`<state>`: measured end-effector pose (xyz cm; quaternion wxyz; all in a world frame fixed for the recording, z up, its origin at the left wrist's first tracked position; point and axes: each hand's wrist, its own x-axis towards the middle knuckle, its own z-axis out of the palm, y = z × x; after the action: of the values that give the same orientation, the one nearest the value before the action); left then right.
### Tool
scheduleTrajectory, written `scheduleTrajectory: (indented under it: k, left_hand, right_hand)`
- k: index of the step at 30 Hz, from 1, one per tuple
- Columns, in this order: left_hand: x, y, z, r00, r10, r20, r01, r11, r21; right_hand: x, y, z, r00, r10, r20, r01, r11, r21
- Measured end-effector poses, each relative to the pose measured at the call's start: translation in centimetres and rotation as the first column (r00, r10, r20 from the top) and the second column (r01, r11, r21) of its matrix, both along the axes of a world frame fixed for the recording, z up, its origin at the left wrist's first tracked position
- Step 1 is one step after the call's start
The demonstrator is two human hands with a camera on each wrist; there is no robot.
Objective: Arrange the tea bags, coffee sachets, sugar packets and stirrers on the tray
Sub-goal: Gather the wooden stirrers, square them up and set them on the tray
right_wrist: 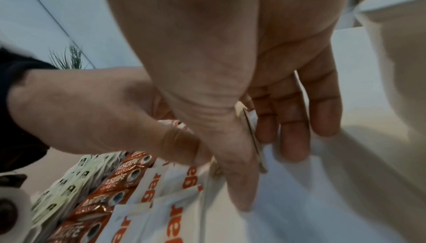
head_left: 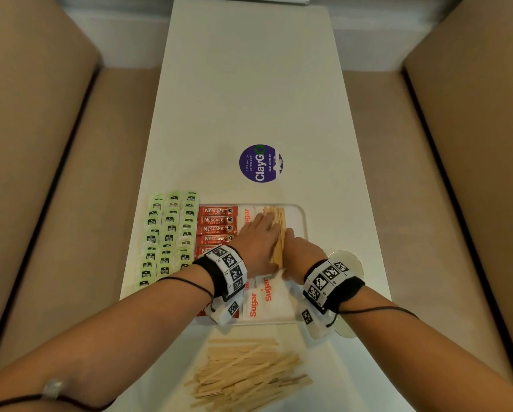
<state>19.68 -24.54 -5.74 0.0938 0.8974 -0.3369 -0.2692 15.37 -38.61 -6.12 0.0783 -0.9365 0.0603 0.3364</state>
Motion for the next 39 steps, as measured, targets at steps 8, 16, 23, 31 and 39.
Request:
scheduleTrajectory:
  k: [8,16,23,31,39]
  left_hand:
    - [-0.3,-1.3,-1.0,0.999,-0.05,-0.016,0.051,0.998,0.047]
    - [-0.3,-2.1,-0.8,0.998,-0.062,-0.001,0.062,0.995,0.072]
    - [0.4,-2.1,-1.3,0.996,-0.089,0.016,0.087,0.993,0.074]
    - [0.5,-2.1,-1.6,0.993,-0.099,0.057,0.095,0.993,0.069]
    - [0.7,-2.0,-2.0,0.996,-0.086,0.036,0.084,0.995,0.052]
  right_hand:
    - [-0.2,-0.3,0.0,0.999,0.013,0.052,-0.012,1.0,-0.026]
    - [0.0,-0.3,-0.3,0.995,-0.051,0.08,0.051,0.999,0.001]
    - [0.2,-0.6,-0.2,0.996,-0.053,0.074,0.05,0.998,0.039]
    - [0.1,-0.6,-0.5,0.992,-0.029,0.12,0.024,0.999,0.044]
    - [0.0,-0.9,-0.1,0.996,-0.047,0.074,0.037,0.99,0.138]
